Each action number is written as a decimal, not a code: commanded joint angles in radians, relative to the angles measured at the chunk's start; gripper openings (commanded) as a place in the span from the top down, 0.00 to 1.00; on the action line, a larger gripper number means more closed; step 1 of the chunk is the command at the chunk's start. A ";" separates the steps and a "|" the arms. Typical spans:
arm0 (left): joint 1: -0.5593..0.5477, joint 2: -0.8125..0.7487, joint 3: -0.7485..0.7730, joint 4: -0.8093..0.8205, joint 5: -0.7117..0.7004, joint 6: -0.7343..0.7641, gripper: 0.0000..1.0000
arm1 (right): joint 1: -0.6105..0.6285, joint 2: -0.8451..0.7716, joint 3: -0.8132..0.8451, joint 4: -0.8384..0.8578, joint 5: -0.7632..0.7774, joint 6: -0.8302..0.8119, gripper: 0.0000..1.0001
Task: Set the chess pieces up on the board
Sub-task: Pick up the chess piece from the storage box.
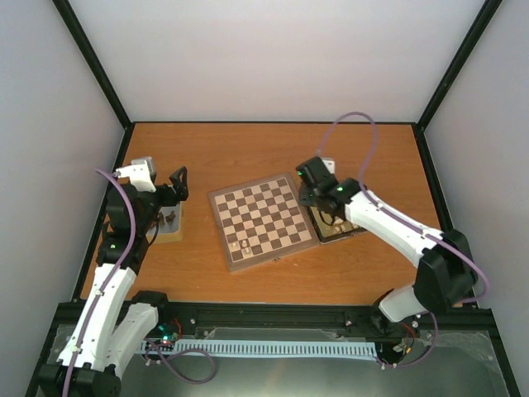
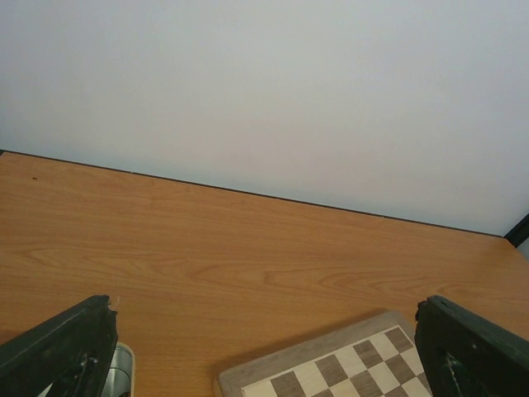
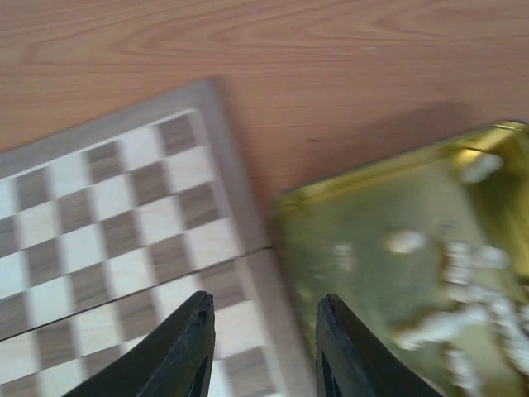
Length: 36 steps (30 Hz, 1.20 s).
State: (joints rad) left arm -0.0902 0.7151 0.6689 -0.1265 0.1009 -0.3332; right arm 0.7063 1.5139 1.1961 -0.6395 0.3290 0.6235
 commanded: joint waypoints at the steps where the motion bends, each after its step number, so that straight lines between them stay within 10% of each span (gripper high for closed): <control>1: -0.003 0.000 0.030 0.016 0.010 -0.010 0.00 | -0.109 -0.094 -0.111 -0.009 0.070 0.009 0.64; 36: -0.003 0.006 0.028 0.018 0.014 -0.011 0.00 | -0.341 0.245 -0.128 0.169 -0.077 -0.153 0.70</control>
State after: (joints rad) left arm -0.0902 0.7238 0.6689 -0.1261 0.1127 -0.3340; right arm 0.3832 1.7214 1.0222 -0.5232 0.2108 0.5026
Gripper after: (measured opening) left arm 0.997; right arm 0.308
